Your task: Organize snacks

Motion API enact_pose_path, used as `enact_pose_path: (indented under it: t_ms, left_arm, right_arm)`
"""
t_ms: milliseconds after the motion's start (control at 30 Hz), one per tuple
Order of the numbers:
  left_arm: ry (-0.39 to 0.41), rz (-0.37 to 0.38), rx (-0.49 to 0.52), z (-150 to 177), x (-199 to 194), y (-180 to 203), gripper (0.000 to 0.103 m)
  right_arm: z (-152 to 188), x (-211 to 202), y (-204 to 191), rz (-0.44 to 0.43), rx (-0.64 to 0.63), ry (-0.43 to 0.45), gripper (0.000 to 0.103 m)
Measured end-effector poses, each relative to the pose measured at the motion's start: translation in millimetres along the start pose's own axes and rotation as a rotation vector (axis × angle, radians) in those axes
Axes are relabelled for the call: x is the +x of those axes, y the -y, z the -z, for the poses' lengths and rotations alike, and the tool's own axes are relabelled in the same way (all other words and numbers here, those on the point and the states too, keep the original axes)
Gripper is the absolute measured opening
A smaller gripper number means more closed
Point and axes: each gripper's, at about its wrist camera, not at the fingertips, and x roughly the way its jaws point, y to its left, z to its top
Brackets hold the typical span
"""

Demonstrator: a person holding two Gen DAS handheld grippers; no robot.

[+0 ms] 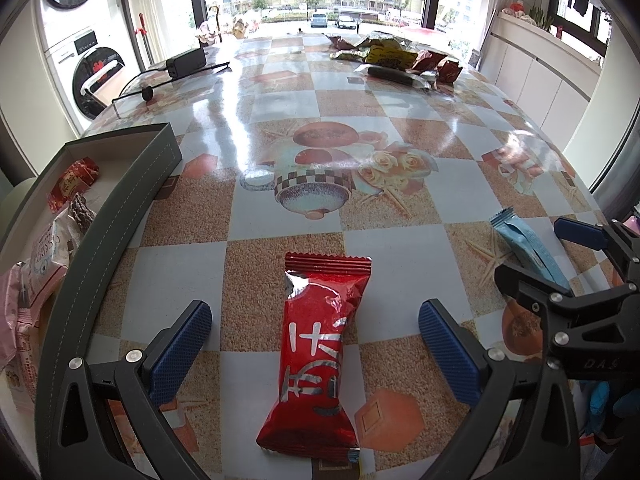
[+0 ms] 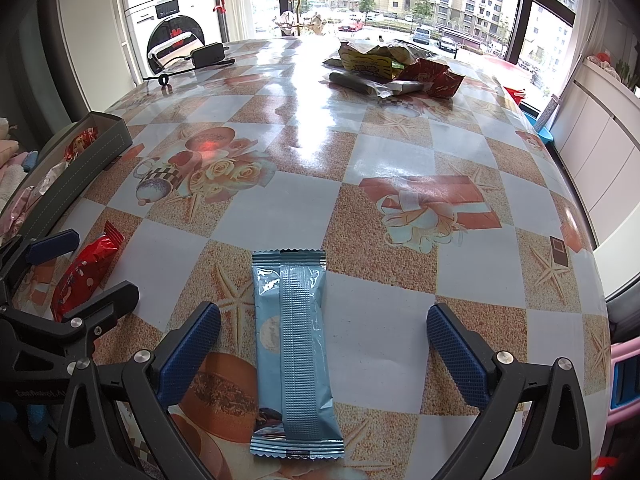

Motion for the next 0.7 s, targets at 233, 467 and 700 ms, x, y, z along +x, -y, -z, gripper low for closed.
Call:
enact_pose_path:
  t_ms: [233,467,700]
  left_arm:
    - [-0.155,-0.001,0.045,-6,0,9,0.103]
    - [-0.148,0.038,0.075,-11,-8,18,0.056]
    - [-0.158,0.108,0.002,-9,-14,11,0.022]
  right_arm:
    - [-17,5,-2,-0.015,-0.041,-0.17,0.103]
    - [-24,-4,-1,-0.039,-0.029,-0.196,0.028]
    - [-19,-18,14,-0.148,0.062,-0.178,0.025]
